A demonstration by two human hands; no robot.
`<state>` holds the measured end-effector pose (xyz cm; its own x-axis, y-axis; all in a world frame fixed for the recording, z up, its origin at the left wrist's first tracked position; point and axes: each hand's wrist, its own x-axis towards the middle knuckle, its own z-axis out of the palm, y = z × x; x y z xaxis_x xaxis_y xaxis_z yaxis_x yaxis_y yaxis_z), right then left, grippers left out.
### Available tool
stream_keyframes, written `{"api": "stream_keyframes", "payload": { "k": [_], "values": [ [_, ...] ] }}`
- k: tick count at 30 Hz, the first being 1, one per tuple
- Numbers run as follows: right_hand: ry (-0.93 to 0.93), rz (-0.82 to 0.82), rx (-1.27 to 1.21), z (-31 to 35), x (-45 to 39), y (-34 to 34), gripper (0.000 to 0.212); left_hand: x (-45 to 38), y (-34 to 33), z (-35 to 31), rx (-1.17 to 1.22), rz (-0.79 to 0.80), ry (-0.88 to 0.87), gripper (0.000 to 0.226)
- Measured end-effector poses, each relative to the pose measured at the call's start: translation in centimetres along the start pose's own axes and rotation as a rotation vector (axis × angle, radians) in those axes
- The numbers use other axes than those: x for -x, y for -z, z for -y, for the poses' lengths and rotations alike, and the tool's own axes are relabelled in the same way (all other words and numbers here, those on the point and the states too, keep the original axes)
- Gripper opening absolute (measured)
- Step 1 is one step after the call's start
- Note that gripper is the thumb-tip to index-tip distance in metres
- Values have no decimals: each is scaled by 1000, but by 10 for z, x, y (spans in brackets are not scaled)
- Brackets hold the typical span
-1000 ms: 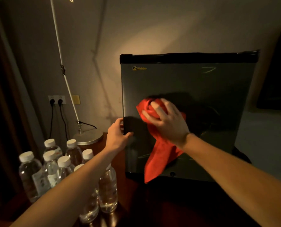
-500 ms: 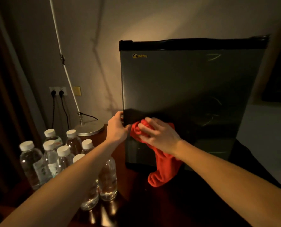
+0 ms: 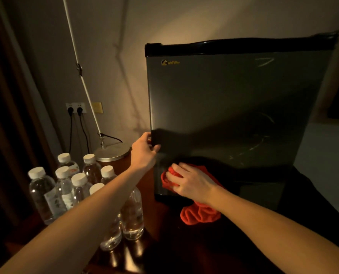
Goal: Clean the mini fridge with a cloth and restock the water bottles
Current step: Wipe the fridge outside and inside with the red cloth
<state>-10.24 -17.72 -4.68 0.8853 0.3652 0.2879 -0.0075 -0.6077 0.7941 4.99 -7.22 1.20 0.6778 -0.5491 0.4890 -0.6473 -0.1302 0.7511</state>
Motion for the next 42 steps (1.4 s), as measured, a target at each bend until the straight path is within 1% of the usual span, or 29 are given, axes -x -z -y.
{"api": "stream_keyframes", "payload": {
  "k": [2,4,5,7,10,12,14,16,19,21,23,24,26,27,29,32,34,36,37,39,42],
  "values": [
    [-119,-112,-31,-13,-13,12,30,1,0,-1,-9,-21,-3,40],
    [-190,-148,-18,-22,-19,18,30,1,-1,-2,-6,-20,0,41],
    [-195,-154,0,-20,-18,16,30,1,-1,-2,-3,-12,6,41],
    [-142,-121,5,-8,-8,5,30,1,1,-3,-13,-2,19,42],
    [-4,43,-14,8,26,-8,33,3,-1,-4,-32,-1,23,41],
    [-15,56,-28,-4,49,-4,32,5,-6,-8,-60,-18,28,43],
    [-92,6,-10,-28,70,4,34,10,-13,-13,-71,-39,37,50],
    [-200,-68,35,-60,89,14,41,17,-23,-18,-65,-61,52,60],
    [-310,-225,74,-113,108,34,42,30,-35,-30,-62,-115,67,82],
    [-419,-223,107,-144,114,54,40,40,-39,-40,-65,-131,55,92],
    [-527,-228,127,-159,119,74,41,48,-41,-49,-93,-121,29,93],
    [-569,-236,109,-160,121,79,43,52,-43,-53,-114,-111,15,93],
    [-618,-222,48,-146,129,68,50,56,-46,-58,-169,-90,-23,92],
    [-608,-215,15,-134,133,56,52,58,-49,-59,-200,-78,-46,92],
    [-496,-202,-34,-104,144,31,51,62,-56,-58,-259,-49,-89,92],
    [-337,-53,-20,-64,163,16,50,68,-65,-54,-350,-8,-156,92],
    [-270,2,12,-59,168,17,50,71,-70,-50,-419,8,-194,92],
    [-206,-22,45,-73,169,16,53,72,-73,-47,-466,6,-206,91],
    [-205,-73,40,-85,167,17,53,71,-74,-46,-478,-2,-207,91],
    [-286,-171,34,-107,163,25,46,71,-79,-48,-480,-13,-206,90],
    [-415,-217,50,-120,153,41,41,73,-87,-53,-463,-32,-203,91]
  ]
}}
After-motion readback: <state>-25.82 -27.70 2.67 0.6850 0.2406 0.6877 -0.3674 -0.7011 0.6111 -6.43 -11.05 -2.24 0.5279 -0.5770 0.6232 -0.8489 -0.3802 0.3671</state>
